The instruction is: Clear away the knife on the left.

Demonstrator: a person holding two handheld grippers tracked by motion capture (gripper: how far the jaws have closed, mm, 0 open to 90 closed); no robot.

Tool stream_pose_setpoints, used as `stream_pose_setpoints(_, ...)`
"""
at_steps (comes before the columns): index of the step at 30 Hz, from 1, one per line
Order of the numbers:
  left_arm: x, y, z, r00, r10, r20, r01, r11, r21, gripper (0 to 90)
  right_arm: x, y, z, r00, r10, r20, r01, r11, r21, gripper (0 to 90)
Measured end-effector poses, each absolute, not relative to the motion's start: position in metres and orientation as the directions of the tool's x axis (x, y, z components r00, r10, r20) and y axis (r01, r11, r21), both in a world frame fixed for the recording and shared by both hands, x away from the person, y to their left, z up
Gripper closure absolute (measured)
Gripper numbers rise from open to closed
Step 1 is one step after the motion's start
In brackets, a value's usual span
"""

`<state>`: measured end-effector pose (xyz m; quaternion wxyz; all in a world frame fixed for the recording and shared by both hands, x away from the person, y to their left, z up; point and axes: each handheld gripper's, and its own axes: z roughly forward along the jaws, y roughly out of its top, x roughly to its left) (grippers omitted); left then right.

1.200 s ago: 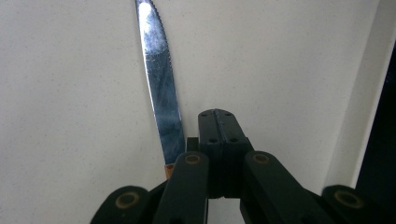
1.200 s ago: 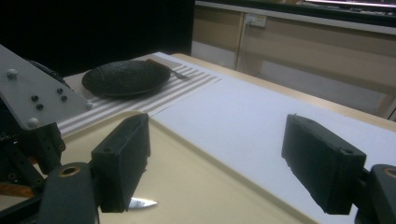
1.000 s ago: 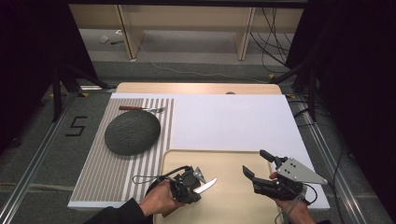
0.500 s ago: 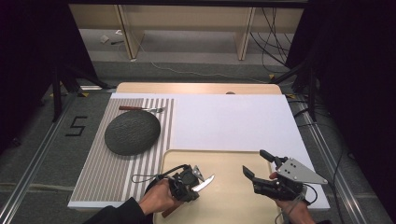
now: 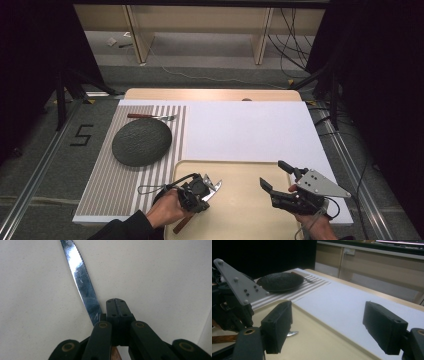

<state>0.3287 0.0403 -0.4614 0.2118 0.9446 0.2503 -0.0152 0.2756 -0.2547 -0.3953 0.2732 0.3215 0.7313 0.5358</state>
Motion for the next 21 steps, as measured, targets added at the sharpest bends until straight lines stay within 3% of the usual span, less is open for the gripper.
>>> stream_pose_setpoints(21,0.335,0.057,-0.459,0.856,0.505,-0.110,0.508,-0.783,0.358,89.6,0.275,-0.255,-0.395,-0.644,0.763,-0.054,0.177,0.218,0.960,24.6)
